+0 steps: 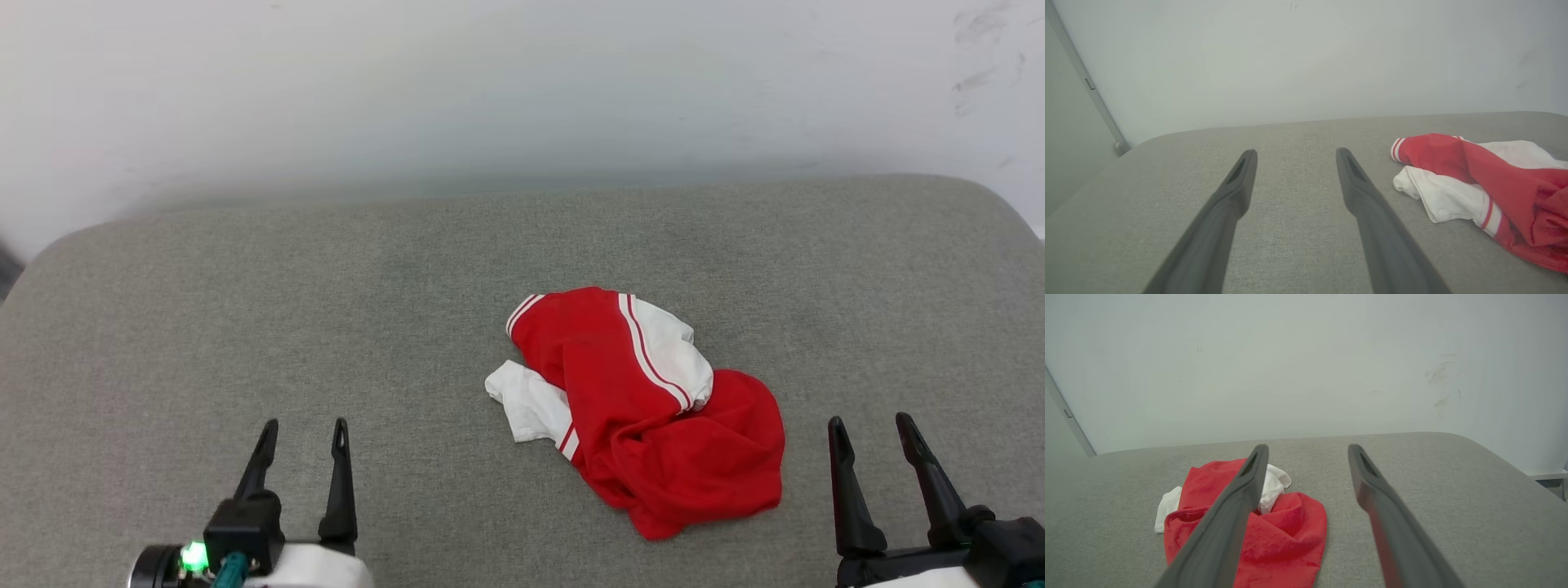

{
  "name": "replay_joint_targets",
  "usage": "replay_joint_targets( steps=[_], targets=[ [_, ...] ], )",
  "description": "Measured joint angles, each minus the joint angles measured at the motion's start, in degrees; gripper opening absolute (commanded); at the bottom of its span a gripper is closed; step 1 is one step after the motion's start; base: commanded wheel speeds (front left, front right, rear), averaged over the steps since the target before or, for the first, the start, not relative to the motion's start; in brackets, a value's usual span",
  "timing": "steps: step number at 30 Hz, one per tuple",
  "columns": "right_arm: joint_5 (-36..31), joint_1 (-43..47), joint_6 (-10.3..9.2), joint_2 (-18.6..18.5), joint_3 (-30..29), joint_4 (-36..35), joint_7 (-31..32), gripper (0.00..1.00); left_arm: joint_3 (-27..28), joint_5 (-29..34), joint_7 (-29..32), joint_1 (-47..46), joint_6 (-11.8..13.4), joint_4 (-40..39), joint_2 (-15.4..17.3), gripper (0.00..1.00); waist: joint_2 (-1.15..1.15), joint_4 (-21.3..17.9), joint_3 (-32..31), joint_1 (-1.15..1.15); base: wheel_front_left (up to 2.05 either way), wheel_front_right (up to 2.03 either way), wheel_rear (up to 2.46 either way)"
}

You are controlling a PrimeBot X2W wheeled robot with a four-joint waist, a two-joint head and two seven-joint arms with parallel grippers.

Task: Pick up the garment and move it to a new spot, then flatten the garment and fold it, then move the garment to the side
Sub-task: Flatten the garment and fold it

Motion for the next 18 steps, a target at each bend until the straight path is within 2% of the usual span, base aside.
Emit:
replay_joint_targets(
  steps=[4,8,12,18],
  targets=[
    [-0.3,-0.5,0.00,0.0,0.2,-0.1,0.0,1.00,1.1,-0.3,0.0,-6.3,-2.5,0.1,0.9,1.00,0.00,-0.1,0.5,0.00,0.00,0.00,0.00],
    [-0.5,-0.8,0.00,0.0,0.2,-0.4,0.0,1.00,1.0,0.1,0.0,-13.7,-5.8,0.5,3.4,1.00,0.00,-0.3,1.3,0.00,0.00,0.00,0.00],
    [-0.9,-2.0,0.00,0.0,0.3,-0.8,0.0,1.00,-0.2,0.1,0.1,-21.5,-8.5,4.4,6.0,1.00,0.00,-0.6,2.6,0.00,0.00,0.00,0.00],
    [-1.2,-3.2,0.00,0.0,0.6,-1.2,0.0,1.00,-5.2,-0.5,6.8,-34.0,-10.6,9.3,9.0,1.00,0.00,-1.4,5.0,0.00,0.00,0.00,0.00]
  ],
)
